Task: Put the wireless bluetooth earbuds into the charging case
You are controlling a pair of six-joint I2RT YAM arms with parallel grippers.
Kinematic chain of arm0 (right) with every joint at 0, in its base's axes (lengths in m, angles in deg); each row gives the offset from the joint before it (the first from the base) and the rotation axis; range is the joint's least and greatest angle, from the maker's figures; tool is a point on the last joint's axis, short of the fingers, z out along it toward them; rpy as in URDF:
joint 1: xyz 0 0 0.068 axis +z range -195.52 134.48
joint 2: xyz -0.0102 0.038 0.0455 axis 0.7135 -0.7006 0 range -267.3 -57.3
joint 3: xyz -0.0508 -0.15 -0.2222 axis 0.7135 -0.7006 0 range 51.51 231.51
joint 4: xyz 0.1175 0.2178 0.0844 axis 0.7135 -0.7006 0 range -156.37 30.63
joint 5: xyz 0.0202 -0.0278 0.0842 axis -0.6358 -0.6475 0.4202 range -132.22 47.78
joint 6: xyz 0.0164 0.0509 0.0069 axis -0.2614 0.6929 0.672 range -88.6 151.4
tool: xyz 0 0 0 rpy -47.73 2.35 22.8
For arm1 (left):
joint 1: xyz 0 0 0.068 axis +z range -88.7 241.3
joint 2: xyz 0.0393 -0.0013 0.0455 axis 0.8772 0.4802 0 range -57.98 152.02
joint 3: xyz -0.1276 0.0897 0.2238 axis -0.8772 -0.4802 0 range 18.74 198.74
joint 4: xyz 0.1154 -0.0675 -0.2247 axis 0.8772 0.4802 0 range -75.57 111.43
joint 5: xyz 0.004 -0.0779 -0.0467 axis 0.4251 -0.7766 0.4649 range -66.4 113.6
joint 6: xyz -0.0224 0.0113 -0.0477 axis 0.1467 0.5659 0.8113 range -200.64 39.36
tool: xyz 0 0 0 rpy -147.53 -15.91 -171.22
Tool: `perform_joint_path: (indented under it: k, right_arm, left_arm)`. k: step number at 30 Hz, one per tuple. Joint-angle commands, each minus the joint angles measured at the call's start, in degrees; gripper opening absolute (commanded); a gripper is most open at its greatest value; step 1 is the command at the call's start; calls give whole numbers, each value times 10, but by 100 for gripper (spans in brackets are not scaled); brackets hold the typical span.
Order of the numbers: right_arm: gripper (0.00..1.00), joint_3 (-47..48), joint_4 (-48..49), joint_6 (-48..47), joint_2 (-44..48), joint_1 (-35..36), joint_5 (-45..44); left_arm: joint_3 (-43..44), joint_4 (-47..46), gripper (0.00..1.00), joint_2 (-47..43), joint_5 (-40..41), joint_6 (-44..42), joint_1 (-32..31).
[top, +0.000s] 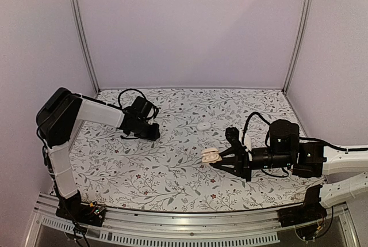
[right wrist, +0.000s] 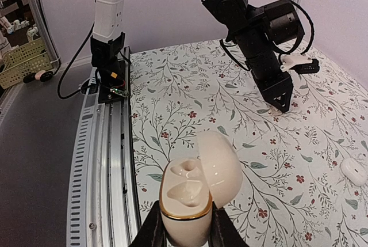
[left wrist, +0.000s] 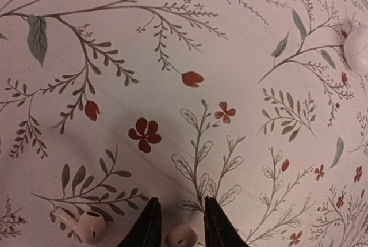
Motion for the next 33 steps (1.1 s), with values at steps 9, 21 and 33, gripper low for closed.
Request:
perform_joint_path:
  k: [9, 21, 33]
  right_arm:
    - [0, 4, -3, -7, -1, 1, 1]
    - [0, 3, -4, -9, 3, 1, -1]
    - [0, 2, -6, -9, 5, 1, 0]
  left_arm:
    - [54, 115, 33, 0, 89, -19, -20]
    - [89, 176, 41, 13, 119, 14, -48]
    - [105, 190, 34, 48, 129, 32, -55]
